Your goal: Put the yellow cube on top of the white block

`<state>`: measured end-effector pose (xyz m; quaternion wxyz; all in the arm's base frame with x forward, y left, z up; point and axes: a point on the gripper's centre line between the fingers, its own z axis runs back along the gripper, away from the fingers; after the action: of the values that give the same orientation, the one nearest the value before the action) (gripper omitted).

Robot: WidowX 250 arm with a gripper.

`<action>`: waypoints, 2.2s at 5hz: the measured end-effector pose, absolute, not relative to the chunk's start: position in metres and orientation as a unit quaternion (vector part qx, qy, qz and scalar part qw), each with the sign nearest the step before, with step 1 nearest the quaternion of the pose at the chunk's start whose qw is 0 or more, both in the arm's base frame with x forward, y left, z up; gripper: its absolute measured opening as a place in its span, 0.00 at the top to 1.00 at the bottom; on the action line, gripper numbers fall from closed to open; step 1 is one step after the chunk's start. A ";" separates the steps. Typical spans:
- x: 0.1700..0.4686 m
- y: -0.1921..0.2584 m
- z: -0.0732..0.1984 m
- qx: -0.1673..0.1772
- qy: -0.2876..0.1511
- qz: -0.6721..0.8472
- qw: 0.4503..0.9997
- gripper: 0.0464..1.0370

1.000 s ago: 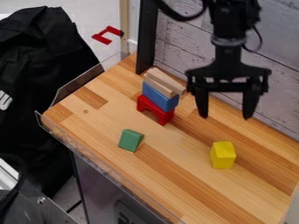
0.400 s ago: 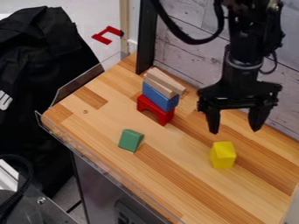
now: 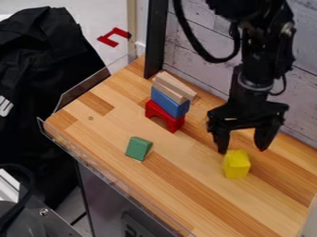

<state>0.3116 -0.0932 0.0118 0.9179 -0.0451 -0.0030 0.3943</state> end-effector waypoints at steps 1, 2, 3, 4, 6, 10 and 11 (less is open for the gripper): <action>0.314 -0.091 0.009 -0.049 -0.005 0.408 0.912 0.04; 0.313 -0.091 0.000 -0.044 0.003 0.412 0.910 0.04; 0.313 -0.090 -0.003 -0.040 0.003 0.416 0.908 0.04; 0.313 -0.089 -0.005 -0.037 0.002 0.418 0.908 0.04; 0.308 -0.090 -0.014 -0.023 0.018 0.422 0.906 0.37; 0.331 -0.053 0.119 -0.183 -0.072 0.419 0.886 0.50; 0.345 -0.024 0.172 -0.193 -0.106 0.438 0.872 0.50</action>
<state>0.3455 -0.0236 0.1721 0.8716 -0.1934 -0.1064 0.4378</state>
